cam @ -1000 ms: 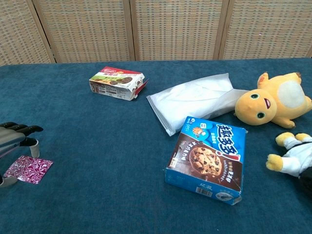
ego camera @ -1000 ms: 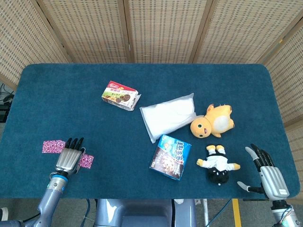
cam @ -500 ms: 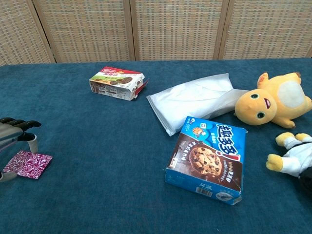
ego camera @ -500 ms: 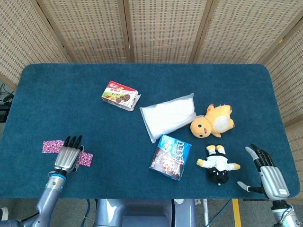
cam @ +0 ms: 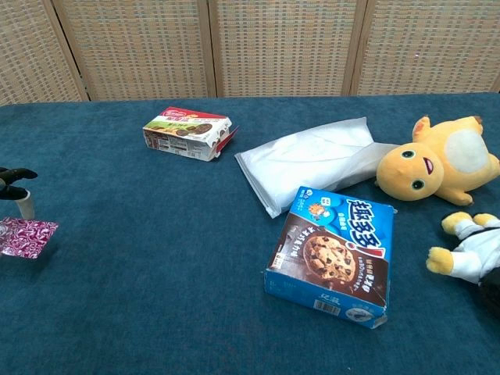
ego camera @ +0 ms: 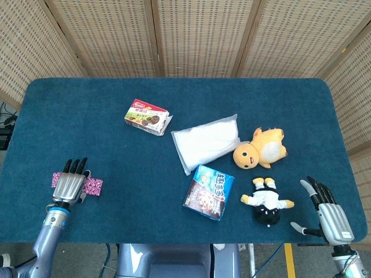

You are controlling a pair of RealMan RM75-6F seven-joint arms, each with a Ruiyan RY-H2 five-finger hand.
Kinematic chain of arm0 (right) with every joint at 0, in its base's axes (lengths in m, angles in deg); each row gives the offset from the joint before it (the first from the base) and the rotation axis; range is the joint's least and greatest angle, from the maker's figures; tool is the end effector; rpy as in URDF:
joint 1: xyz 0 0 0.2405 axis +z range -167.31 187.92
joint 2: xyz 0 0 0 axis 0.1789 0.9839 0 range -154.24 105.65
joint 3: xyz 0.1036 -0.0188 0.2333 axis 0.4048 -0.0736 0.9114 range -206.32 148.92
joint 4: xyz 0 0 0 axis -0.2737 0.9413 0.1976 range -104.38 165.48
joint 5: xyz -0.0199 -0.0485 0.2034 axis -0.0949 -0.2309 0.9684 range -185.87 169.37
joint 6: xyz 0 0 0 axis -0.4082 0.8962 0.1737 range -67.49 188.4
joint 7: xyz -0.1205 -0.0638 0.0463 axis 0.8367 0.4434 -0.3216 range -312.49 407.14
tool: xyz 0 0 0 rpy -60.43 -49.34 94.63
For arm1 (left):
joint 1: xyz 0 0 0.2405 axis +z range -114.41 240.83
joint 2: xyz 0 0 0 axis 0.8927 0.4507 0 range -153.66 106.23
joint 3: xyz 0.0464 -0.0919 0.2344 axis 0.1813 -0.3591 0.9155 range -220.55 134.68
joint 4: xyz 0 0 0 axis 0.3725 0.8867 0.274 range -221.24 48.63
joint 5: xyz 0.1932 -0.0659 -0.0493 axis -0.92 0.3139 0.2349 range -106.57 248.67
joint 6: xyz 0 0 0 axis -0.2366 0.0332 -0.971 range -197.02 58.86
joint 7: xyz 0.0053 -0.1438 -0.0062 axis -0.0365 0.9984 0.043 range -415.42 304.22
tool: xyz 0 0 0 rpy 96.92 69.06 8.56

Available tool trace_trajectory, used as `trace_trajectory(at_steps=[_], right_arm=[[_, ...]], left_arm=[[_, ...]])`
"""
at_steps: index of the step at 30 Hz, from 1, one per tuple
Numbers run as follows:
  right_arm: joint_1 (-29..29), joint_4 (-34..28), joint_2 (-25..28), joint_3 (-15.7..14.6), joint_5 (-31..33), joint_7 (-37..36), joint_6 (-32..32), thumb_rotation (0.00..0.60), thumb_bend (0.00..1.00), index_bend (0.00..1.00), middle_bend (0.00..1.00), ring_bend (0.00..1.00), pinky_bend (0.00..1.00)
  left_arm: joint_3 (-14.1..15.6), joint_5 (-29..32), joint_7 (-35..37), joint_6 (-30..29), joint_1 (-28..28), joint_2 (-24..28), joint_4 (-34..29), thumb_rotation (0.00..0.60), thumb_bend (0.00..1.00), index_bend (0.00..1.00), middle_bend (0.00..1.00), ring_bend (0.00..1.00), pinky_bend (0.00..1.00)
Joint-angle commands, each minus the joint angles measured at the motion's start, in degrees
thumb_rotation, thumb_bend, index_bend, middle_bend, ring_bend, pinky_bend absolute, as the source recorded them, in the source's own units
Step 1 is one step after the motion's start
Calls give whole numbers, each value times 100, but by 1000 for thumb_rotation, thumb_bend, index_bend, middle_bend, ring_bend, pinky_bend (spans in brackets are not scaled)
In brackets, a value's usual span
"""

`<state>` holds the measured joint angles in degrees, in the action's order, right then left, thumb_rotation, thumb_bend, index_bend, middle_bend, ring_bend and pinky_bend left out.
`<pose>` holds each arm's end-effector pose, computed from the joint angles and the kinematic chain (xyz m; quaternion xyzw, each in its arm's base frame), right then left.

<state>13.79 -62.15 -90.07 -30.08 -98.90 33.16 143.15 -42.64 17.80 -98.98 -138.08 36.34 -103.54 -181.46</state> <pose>-0.3082 -0.1563 0.1294 0.5725 -0.4942 0.4345 0.4890 -0.2687 0.2554 0.0316 -0.7229 -0.3651 -0.1558 0.5655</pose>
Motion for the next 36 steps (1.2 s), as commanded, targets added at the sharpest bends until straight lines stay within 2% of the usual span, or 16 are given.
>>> trace_trajectory(at_steps=[1, 14, 30, 36], right_arm=[[1, 4, -4, 0, 0, 10, -1, 600, 107, 43, 0, 0, 0], [8, 2, -21, -4, 10, 62, -29, 600, 106, 43, 0, 0, 0], [13, 21, -56, -15, 21, 140, -60, 600, 106, 43, 0, 0, 0], [14, 35, -63, -15, 17, 134, -57, 600, 106, 42, 0, 0, 0]], left_arm=[[-82, 44, 110, 5, 10, 113, 69, 600, 394, 545, 0, 0, 0], [-214, 375, 509, 287, 66, 447, 494, 600, 394, 546, 0, 0, 0], [-187, 752, 858, 826, 157, 265, 1501, 600, 393, 546, 0, 0, 0], [-191, 714, 863, 848, 152, 188, 1593, 600, 370, 546, 0, 0, 0]])
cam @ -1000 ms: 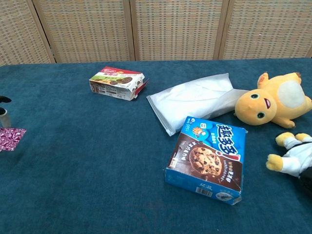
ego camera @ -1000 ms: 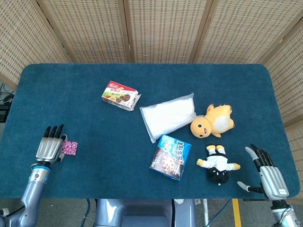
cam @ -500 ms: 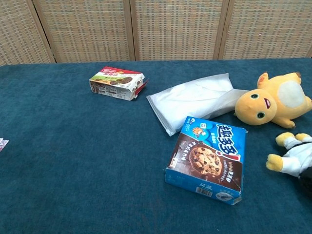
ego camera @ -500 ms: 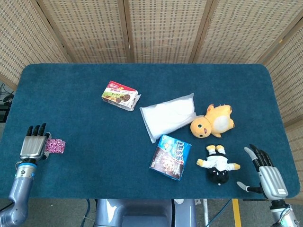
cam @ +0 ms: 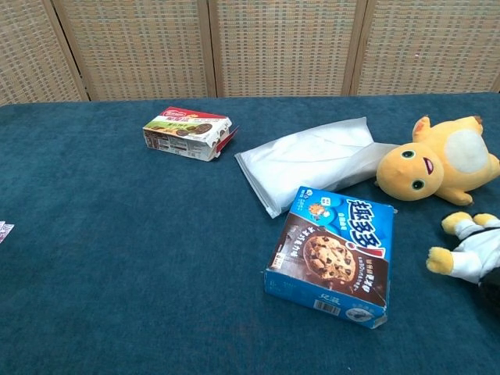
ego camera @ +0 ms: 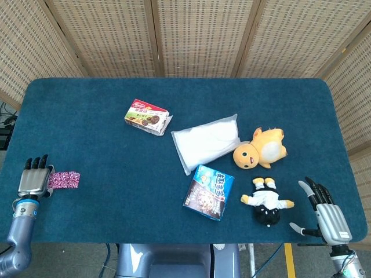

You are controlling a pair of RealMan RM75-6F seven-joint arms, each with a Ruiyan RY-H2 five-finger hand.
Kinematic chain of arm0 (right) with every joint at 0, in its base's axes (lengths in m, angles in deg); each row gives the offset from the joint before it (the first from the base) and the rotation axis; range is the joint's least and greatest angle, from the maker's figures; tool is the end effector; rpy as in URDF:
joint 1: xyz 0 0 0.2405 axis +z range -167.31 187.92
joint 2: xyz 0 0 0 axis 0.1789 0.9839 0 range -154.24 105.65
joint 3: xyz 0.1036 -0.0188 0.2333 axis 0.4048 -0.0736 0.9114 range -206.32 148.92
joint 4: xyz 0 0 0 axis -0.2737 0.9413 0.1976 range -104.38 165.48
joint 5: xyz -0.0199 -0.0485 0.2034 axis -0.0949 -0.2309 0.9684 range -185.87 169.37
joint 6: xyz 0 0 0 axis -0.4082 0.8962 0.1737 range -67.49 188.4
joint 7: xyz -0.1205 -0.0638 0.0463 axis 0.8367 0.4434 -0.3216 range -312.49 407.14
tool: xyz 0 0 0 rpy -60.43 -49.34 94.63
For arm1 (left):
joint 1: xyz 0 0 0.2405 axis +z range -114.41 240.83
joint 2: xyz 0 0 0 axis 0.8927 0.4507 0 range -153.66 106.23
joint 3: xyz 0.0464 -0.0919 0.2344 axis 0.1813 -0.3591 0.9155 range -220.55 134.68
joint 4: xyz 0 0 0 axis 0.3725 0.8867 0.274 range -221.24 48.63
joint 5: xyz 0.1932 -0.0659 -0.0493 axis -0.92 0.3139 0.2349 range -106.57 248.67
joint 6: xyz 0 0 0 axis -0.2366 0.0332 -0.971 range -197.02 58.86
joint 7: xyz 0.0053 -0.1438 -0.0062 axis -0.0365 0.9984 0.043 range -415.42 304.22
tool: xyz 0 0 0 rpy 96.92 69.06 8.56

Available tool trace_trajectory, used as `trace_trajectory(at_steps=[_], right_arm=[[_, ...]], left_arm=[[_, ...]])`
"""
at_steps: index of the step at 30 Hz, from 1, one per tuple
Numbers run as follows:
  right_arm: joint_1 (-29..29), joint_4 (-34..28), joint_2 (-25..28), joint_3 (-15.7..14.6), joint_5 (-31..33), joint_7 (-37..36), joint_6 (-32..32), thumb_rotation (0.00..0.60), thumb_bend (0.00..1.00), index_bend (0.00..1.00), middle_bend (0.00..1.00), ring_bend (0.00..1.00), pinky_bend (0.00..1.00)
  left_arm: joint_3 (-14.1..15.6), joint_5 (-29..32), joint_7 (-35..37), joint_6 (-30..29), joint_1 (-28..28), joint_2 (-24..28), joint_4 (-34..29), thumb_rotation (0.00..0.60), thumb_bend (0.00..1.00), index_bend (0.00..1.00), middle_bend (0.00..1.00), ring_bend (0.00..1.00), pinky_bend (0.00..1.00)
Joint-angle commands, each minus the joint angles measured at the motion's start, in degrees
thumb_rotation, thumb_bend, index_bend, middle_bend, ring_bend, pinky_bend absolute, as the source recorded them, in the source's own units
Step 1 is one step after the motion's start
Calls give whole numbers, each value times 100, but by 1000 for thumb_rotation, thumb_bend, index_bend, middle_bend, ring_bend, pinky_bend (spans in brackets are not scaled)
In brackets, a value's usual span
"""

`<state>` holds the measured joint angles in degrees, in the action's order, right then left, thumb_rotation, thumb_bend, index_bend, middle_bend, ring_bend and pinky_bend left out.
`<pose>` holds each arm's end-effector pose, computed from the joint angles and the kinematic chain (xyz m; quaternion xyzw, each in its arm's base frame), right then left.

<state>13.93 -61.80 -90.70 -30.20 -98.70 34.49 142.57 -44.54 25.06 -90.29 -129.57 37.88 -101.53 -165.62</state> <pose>-0.3091 -0.1564 0.1250 0.5786 -0.4923 0.4262 0.4911 -0.3552 0.2760 0.0721 -0.6571 -0.4110 -0.0864 0.6259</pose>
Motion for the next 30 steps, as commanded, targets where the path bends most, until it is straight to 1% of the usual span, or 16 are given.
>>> trace_trajectory(at_steps=[1, 8, 15, 23, 30], right_arm=[[0, 4, -2, -5, -5, 2, -3, 600, 106, 43, 0, 0, 0], [-2, 6, -4, -7, -19, -2, 11, 600, 106, 42, 0, 0, 0], [-4, 4, -3, -8, -15, -6, 12, 600, 106, 43, 0, 0, 0], [-2, -1, -2, -13, -13, 5, 1, 600, 106, 43, 0, 0, 0], [-3, 3, 3, -12, -13, -3, 5, 600, 105, 43, 0, 0, 0]], left_arm=[[-13, -33, 0, -18, -6, -29, 9, 600, 366, 546, 0, 0, 0], [-38, -66, -40, -73, -2, -49, 7, 600, 353, 541, 0, 0, 0], [-67, 14, -87, -61, 4, -45, 43, 600, 338, 470, 0, 0, 0], [-68, 26, -98, -38, 15, -140, 181, 600, 308, 286, 0, 0, 0], [-99, 20, -102, -36, 9, -196, 231, 600, 298, 209, 0, 0, 0]])
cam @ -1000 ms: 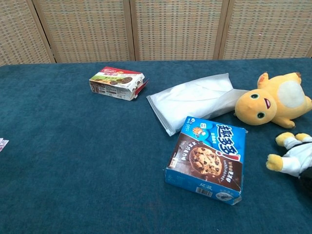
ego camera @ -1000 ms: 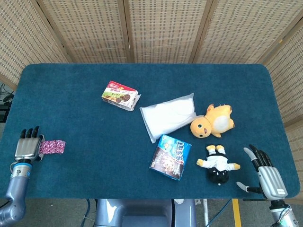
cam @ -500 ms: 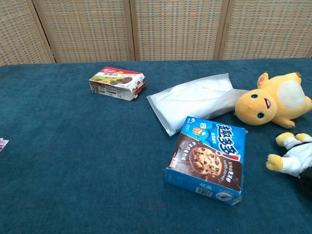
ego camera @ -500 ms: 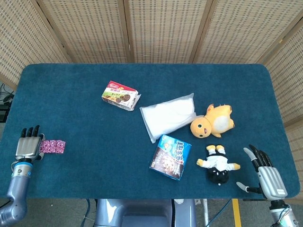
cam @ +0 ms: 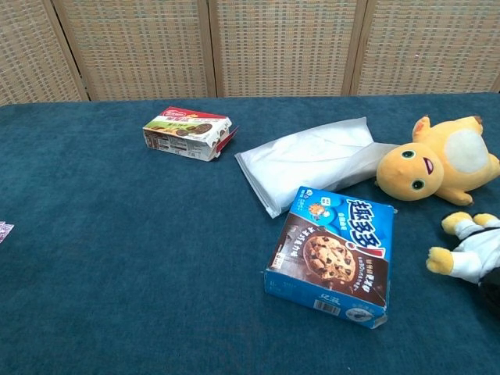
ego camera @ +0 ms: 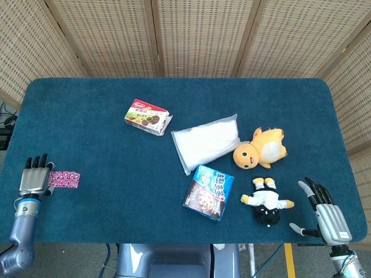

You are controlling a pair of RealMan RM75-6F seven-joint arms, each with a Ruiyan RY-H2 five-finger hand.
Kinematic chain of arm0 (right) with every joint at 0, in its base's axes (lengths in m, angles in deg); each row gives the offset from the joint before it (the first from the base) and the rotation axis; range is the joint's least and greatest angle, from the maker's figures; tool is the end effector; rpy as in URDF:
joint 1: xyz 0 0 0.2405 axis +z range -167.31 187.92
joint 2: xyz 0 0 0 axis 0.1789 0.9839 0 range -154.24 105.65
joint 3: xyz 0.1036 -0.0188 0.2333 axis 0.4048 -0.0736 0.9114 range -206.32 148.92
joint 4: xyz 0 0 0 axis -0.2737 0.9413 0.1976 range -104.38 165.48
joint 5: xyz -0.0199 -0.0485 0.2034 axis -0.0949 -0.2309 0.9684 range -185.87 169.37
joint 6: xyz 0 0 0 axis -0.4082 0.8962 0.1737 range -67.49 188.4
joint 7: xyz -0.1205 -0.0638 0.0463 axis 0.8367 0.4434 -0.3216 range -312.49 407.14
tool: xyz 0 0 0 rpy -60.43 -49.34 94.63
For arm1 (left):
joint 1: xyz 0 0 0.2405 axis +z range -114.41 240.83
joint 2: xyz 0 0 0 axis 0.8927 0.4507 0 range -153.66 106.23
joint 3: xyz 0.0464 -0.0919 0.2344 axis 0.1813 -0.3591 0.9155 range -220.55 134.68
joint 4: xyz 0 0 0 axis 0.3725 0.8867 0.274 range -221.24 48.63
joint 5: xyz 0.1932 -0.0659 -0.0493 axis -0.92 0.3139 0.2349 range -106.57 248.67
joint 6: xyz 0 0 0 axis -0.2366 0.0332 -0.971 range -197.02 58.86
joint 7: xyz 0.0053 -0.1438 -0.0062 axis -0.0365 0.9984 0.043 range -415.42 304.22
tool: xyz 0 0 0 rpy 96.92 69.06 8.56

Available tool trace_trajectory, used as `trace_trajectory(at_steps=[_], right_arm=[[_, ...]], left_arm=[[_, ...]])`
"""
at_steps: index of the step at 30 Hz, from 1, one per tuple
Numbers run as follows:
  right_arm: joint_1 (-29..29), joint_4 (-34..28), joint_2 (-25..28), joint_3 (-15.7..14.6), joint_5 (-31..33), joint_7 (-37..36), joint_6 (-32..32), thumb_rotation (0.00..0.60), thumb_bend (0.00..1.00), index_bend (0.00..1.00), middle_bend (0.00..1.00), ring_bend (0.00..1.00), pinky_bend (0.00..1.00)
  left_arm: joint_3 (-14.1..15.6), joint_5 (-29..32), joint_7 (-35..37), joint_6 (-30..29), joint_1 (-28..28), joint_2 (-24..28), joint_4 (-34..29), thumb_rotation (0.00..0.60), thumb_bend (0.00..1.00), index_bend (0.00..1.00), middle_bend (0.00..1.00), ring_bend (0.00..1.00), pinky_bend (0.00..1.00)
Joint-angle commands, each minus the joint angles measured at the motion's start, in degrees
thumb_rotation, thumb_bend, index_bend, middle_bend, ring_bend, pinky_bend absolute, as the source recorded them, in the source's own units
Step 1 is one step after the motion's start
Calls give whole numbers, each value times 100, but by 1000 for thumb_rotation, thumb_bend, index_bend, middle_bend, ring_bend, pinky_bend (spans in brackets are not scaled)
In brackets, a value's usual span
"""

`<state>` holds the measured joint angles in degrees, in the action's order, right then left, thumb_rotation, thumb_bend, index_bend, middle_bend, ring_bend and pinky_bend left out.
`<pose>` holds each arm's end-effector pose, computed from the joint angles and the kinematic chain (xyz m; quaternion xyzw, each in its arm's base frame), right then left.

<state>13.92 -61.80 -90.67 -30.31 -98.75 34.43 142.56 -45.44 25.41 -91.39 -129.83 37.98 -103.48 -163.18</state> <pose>-0.3092 -0.1559 0.1249 0.5790 -0.4930 0.4256 0.4905 -0.3578 0.2801 0.0676 -0.6526 -0.4048 -0.0833 0.6351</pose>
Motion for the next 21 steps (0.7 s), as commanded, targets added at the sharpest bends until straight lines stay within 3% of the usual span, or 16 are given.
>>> trace_trajectory(at_steps=[1, 8, 13, 21], right_arm=[[-2, 3, 0, -1, -10, 2, 10, 600, 105, 43, 0, 0, 0], [2, 0, 4, -1, -14, -4, 6, 600, 105, 43, 0, 0, 0], [3, 3, 2, 3, 3, 14, -2, 600, 105, 43, 0, 0, 0], [-13, -9, 15, 15, 9, 48, 38, 600, 106, 43, 0, 0, 0]], left_arm=[[-13, -24, 7, -20, 1, 6, -25, 600, 297, 207, 0, 0, 0], [-194, -165, 392, -179, 78, 249, -402, 600, 298, 207, 0, 0, 0], [-331, -502, 985, -418, 248, 631, -1110, 600, 294, 199, 0, 0, 0], [-213, -1392, 1594, -1109, 647, 957, -2001, 600, 267, 180, 0, 0, 0]])
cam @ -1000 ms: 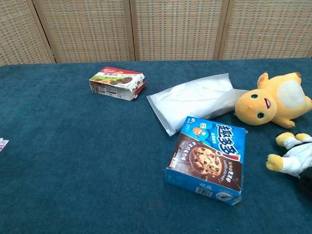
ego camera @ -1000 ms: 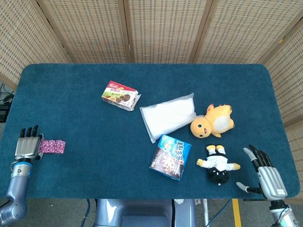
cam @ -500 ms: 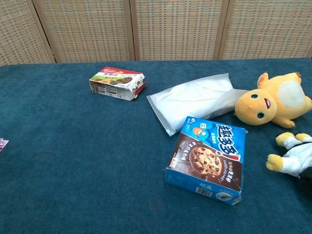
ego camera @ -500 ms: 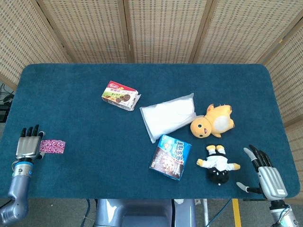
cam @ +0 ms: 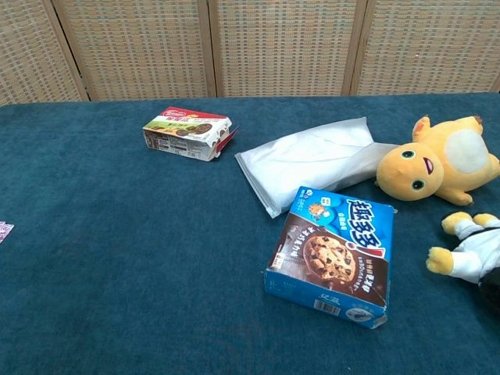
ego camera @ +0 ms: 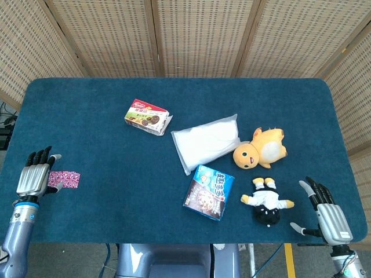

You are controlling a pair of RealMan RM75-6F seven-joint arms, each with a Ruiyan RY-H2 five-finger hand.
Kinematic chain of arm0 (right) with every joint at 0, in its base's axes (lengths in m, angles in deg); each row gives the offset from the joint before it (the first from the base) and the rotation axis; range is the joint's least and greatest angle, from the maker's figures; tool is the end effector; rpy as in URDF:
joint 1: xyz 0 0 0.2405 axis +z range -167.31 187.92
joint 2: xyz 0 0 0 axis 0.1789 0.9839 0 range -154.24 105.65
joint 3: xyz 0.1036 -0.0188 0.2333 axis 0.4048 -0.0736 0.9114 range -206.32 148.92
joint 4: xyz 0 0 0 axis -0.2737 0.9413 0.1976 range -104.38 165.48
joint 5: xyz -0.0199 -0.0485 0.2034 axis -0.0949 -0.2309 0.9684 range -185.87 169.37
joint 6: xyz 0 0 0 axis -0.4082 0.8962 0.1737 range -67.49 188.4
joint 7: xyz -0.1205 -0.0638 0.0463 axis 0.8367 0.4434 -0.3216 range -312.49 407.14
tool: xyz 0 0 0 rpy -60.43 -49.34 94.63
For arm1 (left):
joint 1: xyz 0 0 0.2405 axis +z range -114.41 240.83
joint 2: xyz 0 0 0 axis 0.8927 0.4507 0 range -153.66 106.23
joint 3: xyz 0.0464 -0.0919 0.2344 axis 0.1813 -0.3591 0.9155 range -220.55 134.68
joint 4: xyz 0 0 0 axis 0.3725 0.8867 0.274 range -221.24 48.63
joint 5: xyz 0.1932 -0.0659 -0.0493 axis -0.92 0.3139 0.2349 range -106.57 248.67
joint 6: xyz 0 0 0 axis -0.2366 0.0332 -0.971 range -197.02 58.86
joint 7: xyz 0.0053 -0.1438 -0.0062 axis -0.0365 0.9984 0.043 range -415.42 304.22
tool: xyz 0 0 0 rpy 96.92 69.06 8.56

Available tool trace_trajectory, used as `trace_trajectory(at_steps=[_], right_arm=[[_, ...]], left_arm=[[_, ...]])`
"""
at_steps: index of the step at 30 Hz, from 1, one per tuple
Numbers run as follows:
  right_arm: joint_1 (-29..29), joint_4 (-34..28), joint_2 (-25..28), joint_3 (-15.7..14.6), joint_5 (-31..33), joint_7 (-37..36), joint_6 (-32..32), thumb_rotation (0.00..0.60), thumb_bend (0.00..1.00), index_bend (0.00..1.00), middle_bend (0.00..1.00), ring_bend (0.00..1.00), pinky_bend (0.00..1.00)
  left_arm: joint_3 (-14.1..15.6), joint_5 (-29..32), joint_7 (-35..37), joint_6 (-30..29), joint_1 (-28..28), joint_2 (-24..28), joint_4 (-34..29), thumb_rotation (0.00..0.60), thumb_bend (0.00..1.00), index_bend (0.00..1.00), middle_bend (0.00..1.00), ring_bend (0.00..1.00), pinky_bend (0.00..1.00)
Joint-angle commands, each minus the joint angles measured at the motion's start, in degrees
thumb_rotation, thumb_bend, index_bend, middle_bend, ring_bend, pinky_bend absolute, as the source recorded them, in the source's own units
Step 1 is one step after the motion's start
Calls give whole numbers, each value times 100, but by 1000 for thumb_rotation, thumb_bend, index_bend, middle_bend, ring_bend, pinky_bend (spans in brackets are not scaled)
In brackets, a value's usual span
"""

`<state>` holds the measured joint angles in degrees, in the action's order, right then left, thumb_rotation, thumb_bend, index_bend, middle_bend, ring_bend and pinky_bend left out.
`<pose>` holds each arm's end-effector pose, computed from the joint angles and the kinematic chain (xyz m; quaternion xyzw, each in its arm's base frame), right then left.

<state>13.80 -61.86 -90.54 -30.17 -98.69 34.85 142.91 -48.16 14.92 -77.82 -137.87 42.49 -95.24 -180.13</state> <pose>-0.3092 -0.1559 0.1267 0.5789 -0.4889 0.4257 0.4946 -0.3056 0.2603 0.0977 -0.6099 -0.4506 -0.2429 0.6049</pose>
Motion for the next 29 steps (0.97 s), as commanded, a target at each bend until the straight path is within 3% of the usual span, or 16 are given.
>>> trace_trajectory(at_steps=[1, 9, 14, 19, 29], right_arm=[[-3, -6, 2, 2, 4, 11, 3, 600, 107, 43, 0, 0, 0], [-15, -6, 14, 27, 58, 77, 12, 600, 106, 43, 0, 0, 0], [-77, -84, 149, 82, 99, 63, 157, 600, 106, 43, 0, 0, 0], [-106, -115, 188, 91, 68, 119, 234, 600, 105, 43, 0, 0, 0], [-134, -217, 186, 74, -22, 316, 303, 600, 106, 43, 0, 0, 0]], left_arm=[[95, -467, 287, -396, 249, 153, -400, 600, 267, 180, 0, 0, 0], [382, -1211, 57, -1099, 593, 305, -1003, 600, 267, 178, 0, 0, 0], [743, -1838, -150, -1503, 906, 354, -1233, 600, 263, 127, 0, 0, 0], [804, -2096, -170, -1639, 1018, 369, -1214, 600, 260, 1, 0, 0, 0], [812, -2504, 189, -1856, 1222, 526, -1159, 600, 260, 0, 0, 0, 0]])
